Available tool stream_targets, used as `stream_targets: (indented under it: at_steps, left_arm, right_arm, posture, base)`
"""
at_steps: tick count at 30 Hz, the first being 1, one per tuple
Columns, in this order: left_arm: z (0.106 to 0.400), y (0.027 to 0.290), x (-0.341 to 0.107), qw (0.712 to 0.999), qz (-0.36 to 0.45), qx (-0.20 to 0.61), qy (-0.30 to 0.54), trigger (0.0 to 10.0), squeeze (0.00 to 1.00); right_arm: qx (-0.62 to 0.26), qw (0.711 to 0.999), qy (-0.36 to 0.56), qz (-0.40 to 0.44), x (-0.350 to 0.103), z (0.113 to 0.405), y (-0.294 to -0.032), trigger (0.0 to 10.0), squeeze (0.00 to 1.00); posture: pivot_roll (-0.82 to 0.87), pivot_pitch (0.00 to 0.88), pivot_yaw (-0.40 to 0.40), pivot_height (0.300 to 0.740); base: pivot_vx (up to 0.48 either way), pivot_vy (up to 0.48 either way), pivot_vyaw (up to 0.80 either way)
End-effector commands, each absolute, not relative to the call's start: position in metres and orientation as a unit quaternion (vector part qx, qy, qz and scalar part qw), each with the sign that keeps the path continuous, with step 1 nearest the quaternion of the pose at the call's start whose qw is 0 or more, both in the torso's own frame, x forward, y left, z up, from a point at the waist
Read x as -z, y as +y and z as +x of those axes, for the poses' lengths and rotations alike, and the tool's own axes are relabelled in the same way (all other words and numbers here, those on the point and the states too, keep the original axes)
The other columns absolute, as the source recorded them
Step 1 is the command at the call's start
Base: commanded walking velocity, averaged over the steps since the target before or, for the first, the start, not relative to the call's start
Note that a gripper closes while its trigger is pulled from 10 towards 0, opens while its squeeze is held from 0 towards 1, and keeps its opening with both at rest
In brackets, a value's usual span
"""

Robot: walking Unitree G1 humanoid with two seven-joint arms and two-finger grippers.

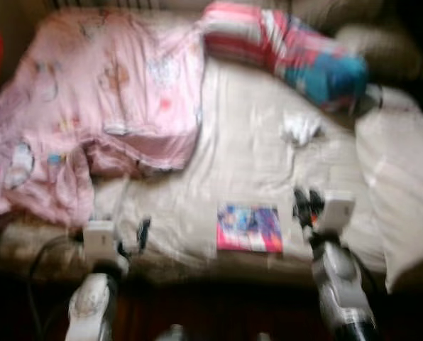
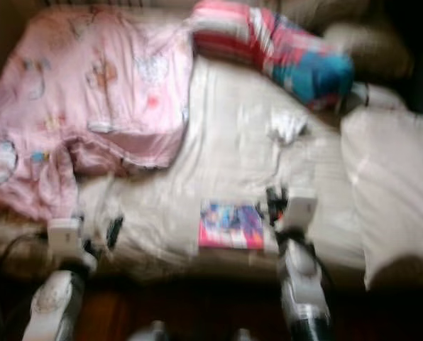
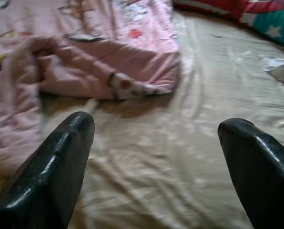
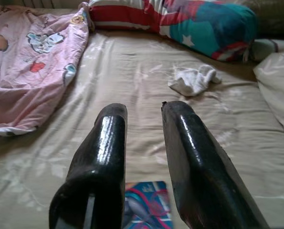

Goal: Clean up the room

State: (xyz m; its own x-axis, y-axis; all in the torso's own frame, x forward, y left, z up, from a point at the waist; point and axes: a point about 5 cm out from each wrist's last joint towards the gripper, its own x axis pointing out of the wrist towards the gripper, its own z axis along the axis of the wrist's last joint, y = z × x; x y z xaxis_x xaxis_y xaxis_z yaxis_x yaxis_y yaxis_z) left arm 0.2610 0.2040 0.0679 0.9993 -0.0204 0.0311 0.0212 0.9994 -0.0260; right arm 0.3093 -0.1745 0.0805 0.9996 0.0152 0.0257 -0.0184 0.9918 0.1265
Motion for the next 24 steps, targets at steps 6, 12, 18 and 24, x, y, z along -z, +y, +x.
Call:
stream_targets:
  at_steps: [6,12,18,24]
  left_arm:
    - [0.2552,0.2095,-0.0612,1.0,-0.017,-0.002,0.001,10.0,0.0]
    - [0.2553,0.209,-0.0616,1.0,-0.017,-0.002,0.001,10.0,0.0]
    - [0.2549,0.2086,-0.062,1.0,-0.018,-0.002,0.0,10.0,0.0]
    - [0.2543,0.2082,-0.062,1.0,-0.018,-0.002,0.0,10.0,0.0]
  right_arm:
    - [-0.02,0.998,0.008,0.058,-0.0722,0.307,-0.1678,10.0,0.0]
    - [-0.03,0.999,0.004,0.044,-0.0734,0.3071,-0.1657,10.0,0.0]
    - [-0.026,0.998,0.007,0.05,-0.0723,0.3075,-0.1651,10.0,0.0]
    - [-0.021,0.998,0.007,0.057,-0.0721,0.3076,-0.166,10.0,0.0]
  posture:
    - [0.1,0.222,-0.031,0.74]
    - [0.1,0.223,-0.034,0.74]
    - [0.11,0.224,-0.036,0.74]
    - [0.11,0.225,-0.036,0.74]
  base:
    - [0.0,0.338,0.0]
    - [0.0,0.34,0.34]
    - [0.0,0.342,0.47]
    - [0.0,0.34,0.0]
